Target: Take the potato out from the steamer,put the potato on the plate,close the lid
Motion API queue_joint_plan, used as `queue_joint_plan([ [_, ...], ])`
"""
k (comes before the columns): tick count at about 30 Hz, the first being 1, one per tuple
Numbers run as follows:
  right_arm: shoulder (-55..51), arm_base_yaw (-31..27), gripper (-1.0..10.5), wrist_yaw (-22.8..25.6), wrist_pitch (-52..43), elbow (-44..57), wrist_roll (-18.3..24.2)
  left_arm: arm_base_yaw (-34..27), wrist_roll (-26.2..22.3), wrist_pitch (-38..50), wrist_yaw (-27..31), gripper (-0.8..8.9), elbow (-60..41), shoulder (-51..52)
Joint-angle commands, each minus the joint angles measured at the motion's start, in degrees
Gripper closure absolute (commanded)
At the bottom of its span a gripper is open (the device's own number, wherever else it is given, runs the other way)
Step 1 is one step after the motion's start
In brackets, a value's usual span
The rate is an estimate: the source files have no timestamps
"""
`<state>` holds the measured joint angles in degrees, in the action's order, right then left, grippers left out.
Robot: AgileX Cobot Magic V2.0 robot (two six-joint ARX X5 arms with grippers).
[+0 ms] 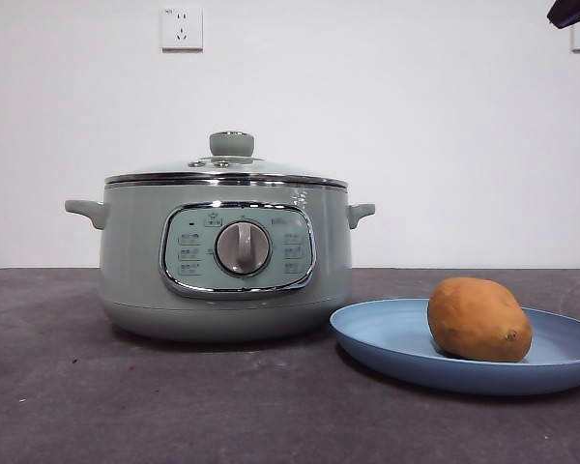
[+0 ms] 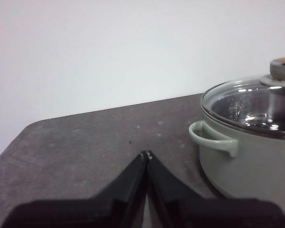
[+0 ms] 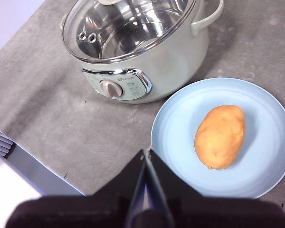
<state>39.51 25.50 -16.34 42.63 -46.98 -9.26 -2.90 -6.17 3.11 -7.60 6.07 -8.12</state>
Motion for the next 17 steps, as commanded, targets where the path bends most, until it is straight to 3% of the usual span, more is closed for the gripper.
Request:
queue_joint_plan([
  [1,-0.04,0.11,9.5,0.17,-0.13,-0.24,-0.31,-0.52,0.59,-2.69,0.2,8.17,-0.87,2.32],
  [7,-0.04,0.11,9.5,0.17,-0.13,-0.24,-0.31,-1.49,0.55,-8.31,0.24,8.17,-0.9,5.01],
  [17,-0.02,0.11,9.5,0.15,-0.13,-0.24,-0.31,-1.79,0.59,-10.14,0.11,8.17,-1.2,5.01],
])
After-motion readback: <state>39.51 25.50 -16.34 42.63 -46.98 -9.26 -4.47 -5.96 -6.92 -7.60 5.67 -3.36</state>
